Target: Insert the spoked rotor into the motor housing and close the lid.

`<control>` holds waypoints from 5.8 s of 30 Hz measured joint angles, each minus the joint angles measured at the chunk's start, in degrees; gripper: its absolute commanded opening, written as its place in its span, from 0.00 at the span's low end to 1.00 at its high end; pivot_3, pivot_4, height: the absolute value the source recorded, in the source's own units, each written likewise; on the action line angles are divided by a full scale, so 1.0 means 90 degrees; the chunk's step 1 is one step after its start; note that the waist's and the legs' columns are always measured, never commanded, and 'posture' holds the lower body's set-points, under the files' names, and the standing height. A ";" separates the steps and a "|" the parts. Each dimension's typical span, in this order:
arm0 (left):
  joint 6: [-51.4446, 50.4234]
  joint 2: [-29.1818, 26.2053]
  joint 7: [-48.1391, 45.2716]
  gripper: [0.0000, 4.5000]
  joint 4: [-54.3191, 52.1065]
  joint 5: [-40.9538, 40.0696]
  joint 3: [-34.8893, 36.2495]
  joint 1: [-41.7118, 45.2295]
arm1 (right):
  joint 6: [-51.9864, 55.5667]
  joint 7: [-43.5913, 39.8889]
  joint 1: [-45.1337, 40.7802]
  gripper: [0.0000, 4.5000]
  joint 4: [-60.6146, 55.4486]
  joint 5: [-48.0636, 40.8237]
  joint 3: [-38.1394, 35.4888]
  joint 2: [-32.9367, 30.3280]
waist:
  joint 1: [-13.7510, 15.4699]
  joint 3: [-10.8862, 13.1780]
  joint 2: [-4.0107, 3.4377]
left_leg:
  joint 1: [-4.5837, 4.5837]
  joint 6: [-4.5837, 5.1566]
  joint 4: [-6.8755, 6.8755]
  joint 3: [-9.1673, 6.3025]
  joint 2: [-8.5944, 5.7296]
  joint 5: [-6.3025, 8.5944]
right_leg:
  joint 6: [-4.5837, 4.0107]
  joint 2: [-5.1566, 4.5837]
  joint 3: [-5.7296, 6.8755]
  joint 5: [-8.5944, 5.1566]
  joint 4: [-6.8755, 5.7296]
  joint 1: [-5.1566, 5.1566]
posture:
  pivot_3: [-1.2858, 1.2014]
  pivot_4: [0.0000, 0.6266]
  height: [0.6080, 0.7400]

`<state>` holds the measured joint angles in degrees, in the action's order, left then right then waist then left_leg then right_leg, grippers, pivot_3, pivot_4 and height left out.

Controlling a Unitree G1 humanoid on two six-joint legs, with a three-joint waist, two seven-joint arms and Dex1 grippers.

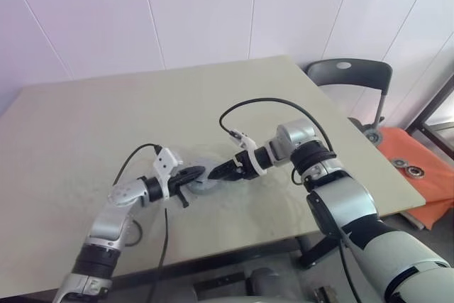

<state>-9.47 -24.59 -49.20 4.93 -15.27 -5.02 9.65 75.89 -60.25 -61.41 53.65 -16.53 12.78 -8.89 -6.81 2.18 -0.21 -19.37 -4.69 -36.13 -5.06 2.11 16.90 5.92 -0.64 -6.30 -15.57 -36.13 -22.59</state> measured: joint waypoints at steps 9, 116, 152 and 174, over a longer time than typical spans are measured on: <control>0.0040 0.0016 0.0070 0.00 -0.0011 -0.0001 0.0014 -0.0043 | 0.0327 0.0220 -0.0012 1.00 0.0149 -0.0092 -0.0368 0.0257 | -0.0016 -0.0002 -0.0001 | 0.0001 0.0000 -0.0002 -0.0001 0.0000 0.0000 | 0.0004 0.0000 0.0000 0.0002 -0.0002 0.0002 | 0.52 0.00 1.00; -0.1162 -0.1269 -0.0308 0.00 -0.1140 -0.0811 0.1186 -0.0587 | -0.0821 0.2349 0.0092 0.29 0.1220 -0.0698 -0.3205 0.1006 | -0.0390 0.0000 0.0004 | -0.0001 0.0005 0.0055 -0.0027 -0.0013 0.0002 | 0.0002 0.0010 -0.0010 0.0015 -0.0012 -0.0060 | 0.52 0.00 1.00; -0.1406 -0.1492 -0.0203 0.00 -0.1312 -0.1140 0.1769 -0.0740 | -0.1397 0.2506 0.0353 0.29 0.1326 -0.0946 -0.3534 0.1131 | -0.0390 -0.0001 0.0006 | 0.0000 0.0005 0.0055 -0.0027 -0.0013 0.0002 | -0.0001 0.0010 -0.0010 0.0018 -0.0015 -0.0060 | 0.52 0.00 1.00; -0.1398 -0.1488 -0.0151 0.00 -0.1313 -0.1135 0.1726 -0.0814 | -0.1397 0.2798 0.0445 0.29 0.1303 -0.1090 -0.3753 0.1159 | -0.0388 -0.0002 0.0007 | 0.0000 0.0005 0.0048 -0.0027 -0.0014 0.0002 | -0.0022 0.0010 -0.0010 0.0031 -0.0019 -0.0057 | 0.52 0.00 1.00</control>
<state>-22.05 -37.99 -50.56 -6.88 -25.49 10.51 2.32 63.32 -35.07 -57.41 65.38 -26.34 -21.00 1.55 -10.31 2.17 -0.15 -19.37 -4.64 -35.70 -5.31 1.99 16.91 5.73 -0.55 -6.39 -15.30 -36.30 -23.10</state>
